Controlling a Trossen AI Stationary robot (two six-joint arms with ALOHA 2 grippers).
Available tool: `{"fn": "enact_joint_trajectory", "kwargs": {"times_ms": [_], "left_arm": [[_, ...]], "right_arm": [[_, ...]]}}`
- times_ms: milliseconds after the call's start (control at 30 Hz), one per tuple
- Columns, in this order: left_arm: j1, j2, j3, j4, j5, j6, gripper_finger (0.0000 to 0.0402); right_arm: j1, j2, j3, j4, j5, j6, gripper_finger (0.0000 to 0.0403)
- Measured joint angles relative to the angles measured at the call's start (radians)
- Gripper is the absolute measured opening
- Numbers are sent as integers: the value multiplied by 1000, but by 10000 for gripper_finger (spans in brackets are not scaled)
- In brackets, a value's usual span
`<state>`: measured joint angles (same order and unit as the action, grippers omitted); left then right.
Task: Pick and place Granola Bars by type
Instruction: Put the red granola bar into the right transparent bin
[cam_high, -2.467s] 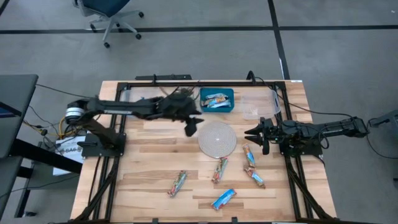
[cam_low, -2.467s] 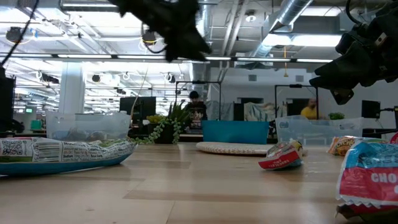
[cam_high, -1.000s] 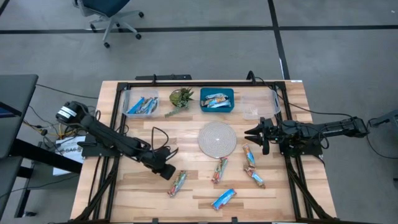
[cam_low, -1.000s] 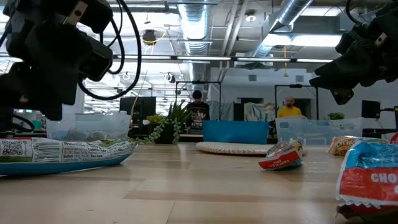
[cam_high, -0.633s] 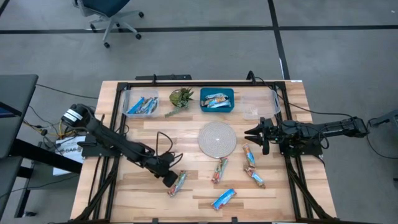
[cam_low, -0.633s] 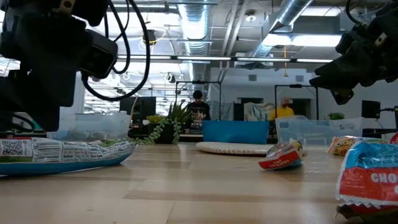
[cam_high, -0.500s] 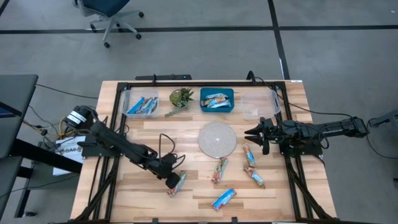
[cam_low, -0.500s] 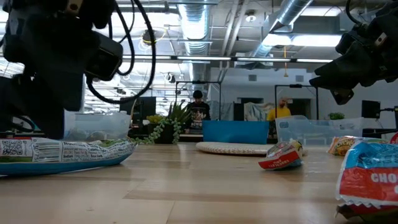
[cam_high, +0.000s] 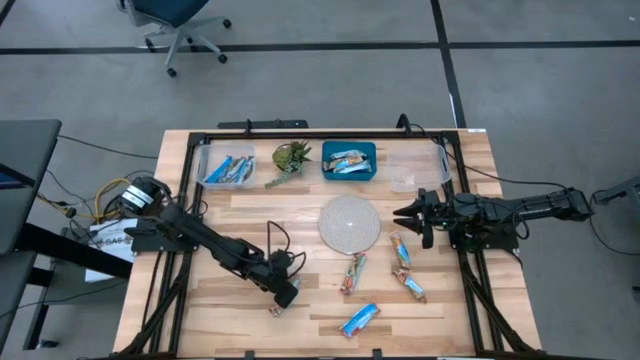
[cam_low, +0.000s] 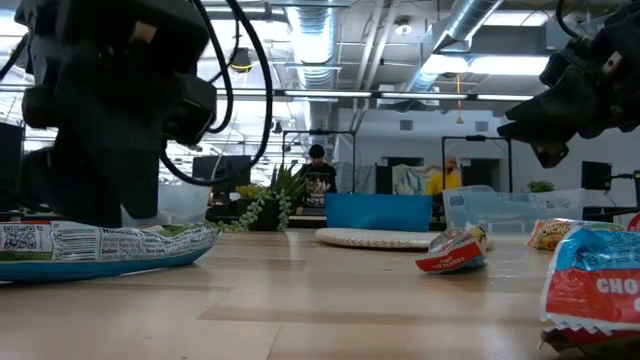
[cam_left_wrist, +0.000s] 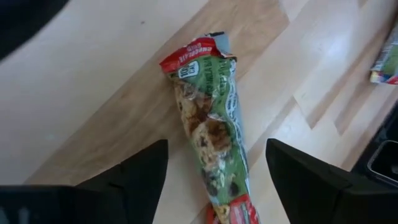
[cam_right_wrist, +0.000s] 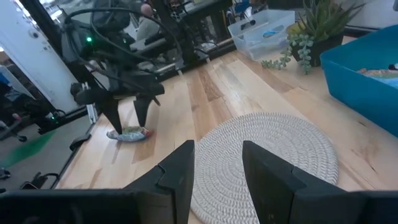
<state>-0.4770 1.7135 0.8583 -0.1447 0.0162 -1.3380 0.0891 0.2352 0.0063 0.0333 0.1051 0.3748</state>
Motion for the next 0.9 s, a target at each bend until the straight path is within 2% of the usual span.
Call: {"fn": "enact_joint_trajectory", "kwargs": {"times_ms": [200, 333, 733, 900], "left_arm": [[0, 34, 29, -11, 1, 3, 254], [0, 38, 52, -74, -14, 2, 236], [-2, 39, 54, -130, -23, -11, 133], [-6, 39, 53, -131, -26, -13, 103]], "right_arm": [[0, 0, 0, -3, 0, 0, 127], [0, 0, 0, -3, 0, 0, 127], [0, 0, 0, -3, 0, 0, 127], [0, 0, 0, -3, 0, 0, 127]]}}
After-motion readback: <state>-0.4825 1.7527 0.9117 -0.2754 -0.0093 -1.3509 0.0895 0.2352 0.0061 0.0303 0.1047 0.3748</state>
